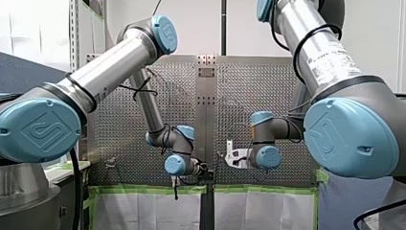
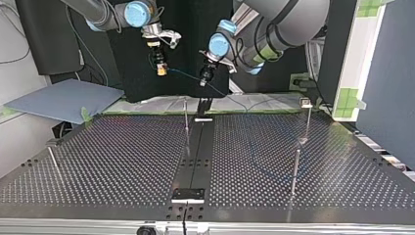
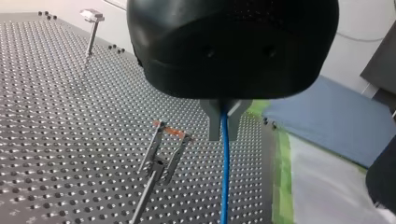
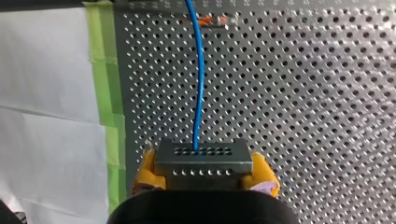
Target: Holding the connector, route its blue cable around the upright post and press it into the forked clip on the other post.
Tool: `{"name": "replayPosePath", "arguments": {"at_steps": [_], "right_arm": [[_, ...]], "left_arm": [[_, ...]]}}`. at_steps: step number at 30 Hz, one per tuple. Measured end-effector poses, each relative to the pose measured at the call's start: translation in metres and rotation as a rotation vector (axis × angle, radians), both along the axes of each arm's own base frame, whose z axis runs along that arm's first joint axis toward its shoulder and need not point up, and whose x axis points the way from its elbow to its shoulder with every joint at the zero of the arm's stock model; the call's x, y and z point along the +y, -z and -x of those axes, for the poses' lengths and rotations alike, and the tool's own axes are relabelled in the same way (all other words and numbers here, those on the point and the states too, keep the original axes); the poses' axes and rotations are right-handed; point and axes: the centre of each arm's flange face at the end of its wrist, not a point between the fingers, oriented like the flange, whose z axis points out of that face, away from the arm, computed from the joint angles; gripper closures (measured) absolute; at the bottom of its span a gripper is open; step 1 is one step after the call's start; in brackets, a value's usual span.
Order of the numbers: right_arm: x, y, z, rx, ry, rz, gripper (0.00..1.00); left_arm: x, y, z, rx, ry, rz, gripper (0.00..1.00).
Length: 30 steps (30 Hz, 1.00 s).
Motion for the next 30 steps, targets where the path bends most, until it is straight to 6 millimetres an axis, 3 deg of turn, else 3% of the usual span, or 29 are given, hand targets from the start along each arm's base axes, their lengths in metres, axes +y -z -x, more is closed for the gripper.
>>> {"name": "replayPosePath", "arguments": {"at_steps": [4, 16, 30], "right_arm": [[-0.006, -0.002, 0.003, -0.010, 0.025, 0.019, 1.00], [-0.023, -0.005, 0.009, -0.023, 0.056, 0.041, 1.00], [-0.026, -0.004, 0.011, -0.020, 0.058, 0.040, 1.00]], "left_arm": [[-0.002, -0.001, 0.001, -0.023, -0.020, -0.003, 1.00], [-0.009, -0.003, 0.007, -0.057, -0.044, -0.021, 1.00], [-0.020, -0.005, 0.015, -0.071, -0.042, -0.037, 1.00]]}}
